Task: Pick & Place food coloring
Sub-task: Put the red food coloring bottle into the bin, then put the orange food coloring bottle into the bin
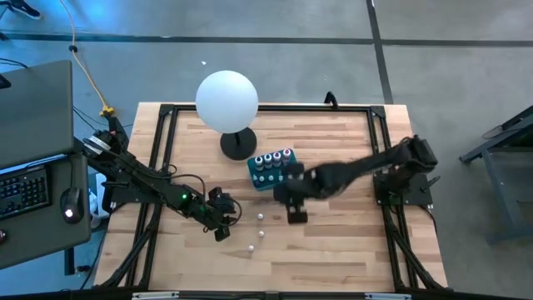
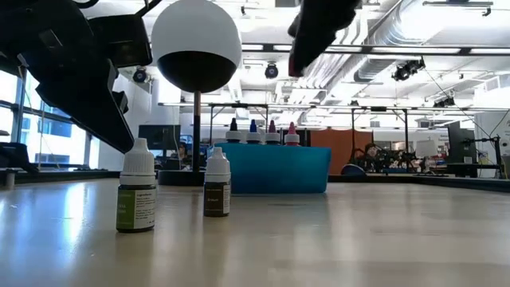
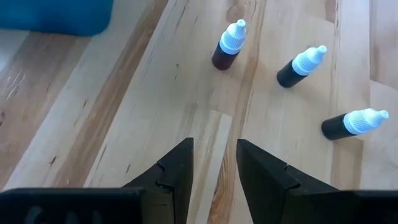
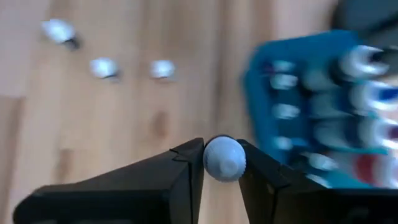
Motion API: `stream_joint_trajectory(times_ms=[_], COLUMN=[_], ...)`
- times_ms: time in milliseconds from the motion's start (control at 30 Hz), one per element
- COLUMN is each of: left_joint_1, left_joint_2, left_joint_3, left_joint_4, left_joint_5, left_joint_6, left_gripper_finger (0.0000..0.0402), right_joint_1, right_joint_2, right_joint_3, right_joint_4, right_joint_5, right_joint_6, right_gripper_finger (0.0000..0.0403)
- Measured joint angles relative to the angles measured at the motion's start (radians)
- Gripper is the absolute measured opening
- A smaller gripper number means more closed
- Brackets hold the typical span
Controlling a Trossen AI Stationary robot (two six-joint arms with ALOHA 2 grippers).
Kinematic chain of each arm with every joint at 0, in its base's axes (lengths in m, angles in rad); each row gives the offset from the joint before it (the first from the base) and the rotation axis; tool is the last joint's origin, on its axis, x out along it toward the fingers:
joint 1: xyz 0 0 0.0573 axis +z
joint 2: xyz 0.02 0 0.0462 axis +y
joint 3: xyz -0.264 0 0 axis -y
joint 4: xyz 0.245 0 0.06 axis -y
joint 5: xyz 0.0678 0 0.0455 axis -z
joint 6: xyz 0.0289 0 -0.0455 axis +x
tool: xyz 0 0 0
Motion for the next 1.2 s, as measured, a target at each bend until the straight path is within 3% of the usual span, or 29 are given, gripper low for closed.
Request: stream_joint_trajectory(times_ms=[200,333,533,733,967,1200], left_joint_1=[0.000,0.000,0.000,0.000,0.000,0.000], left_joint_2=[0.000,0.000,0.000,0.000,0.000,0.000], left_joint_3=[0.000,0.000,0.000,0.000,0.000,0.000], left_joint_4=[0.006,0.006,0.002,0.002,0.007,0.050], left_joint_5=[-0.002,-0.002,-0.001,-0.001,-0.009,-0.001], left_joint_6=[0.023,0.018,0.019,0.019,0.006,-0.016], left_gripper_finger=[0.0119,0.0119,0.0119,0.0119,0.0119,0.0119], right_joint_1=[-0.191,-0.283,-0.342,-0.368,-0.360,-0.278], right_joint_2=[-0.013,-0.011,-0.011,-0.011,-0.010,-0.022], right_joint_3=[-0.090,-0.236,-0.402,-0.491,-0.420,-0.170], right_joint_4=[0.050,0.267,0.453,0.523,0.512,0.180], right_joint_5=[-0.039,-0.166,-0.268,-0.256,-0.256,-0.251], right_joint_6=[-0.074,-0.116,-0.165,-0.191,-0.194,-0.184], right_gripper_finger=[0.0070,0.0077,0.0081,0.0116,0.0151,0.0155])
